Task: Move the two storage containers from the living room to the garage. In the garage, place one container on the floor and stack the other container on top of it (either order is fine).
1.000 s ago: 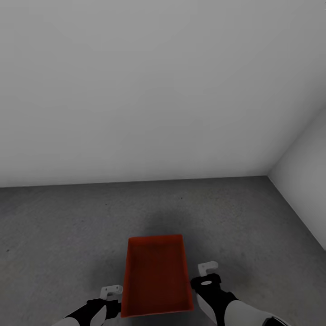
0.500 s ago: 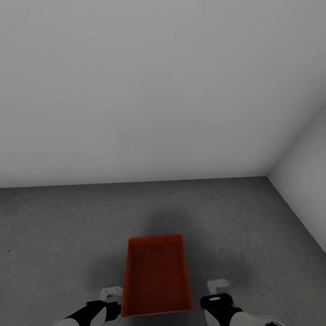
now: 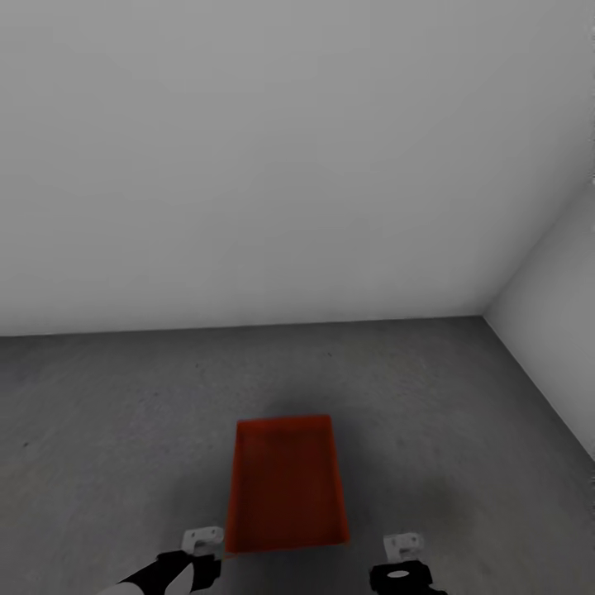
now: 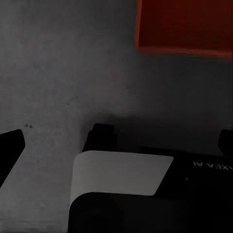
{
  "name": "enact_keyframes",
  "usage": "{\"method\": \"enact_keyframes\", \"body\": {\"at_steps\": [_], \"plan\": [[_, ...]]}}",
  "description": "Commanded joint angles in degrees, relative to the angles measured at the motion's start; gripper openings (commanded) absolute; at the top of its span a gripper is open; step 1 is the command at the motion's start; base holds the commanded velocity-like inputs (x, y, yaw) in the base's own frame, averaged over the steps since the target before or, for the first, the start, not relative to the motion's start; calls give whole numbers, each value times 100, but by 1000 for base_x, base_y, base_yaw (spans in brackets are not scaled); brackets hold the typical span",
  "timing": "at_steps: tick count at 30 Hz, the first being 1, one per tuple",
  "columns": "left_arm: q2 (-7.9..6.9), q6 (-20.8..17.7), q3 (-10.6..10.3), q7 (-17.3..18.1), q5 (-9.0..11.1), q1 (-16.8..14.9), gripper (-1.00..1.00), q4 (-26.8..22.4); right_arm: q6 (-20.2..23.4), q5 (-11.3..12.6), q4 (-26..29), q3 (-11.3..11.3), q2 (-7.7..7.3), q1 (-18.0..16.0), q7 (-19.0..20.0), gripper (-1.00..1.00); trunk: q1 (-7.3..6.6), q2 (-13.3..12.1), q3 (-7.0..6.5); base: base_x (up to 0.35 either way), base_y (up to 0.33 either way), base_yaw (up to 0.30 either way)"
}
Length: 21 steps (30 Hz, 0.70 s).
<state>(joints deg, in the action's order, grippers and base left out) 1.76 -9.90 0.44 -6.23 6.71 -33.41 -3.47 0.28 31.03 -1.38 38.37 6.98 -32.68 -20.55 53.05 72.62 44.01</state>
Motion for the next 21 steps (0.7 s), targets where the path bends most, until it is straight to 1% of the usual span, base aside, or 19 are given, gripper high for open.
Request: {"method": "enact_keyframes", "body": {"at_steps": [1,3,7,16,21], "plan": [[1,-28,0,-24,58,1,100,-5,6,35,-14,48,5,-5,-11,100,-4,3,4,-331,0,0],[0,-18,0,-23,58,1,100,10,14,35,-20,48,5,-4,-11,100,-4,3,4,-247,0,0],[0,-13,0,-22,58,1,100,22,19,30,-33,48,5,0,-6,100,-4,3,4,-87,0,0],[-8,17,-2,-20,55,2,100,145,-36,41,-38,48,38,16,-19,100,-4,3,-51,-10,0,-60],[-9,37,-4,-13,50,2,100,213,-169,43,-38,48,40,16,-19,100,-4,3,-93,-1,0,-72]]}}
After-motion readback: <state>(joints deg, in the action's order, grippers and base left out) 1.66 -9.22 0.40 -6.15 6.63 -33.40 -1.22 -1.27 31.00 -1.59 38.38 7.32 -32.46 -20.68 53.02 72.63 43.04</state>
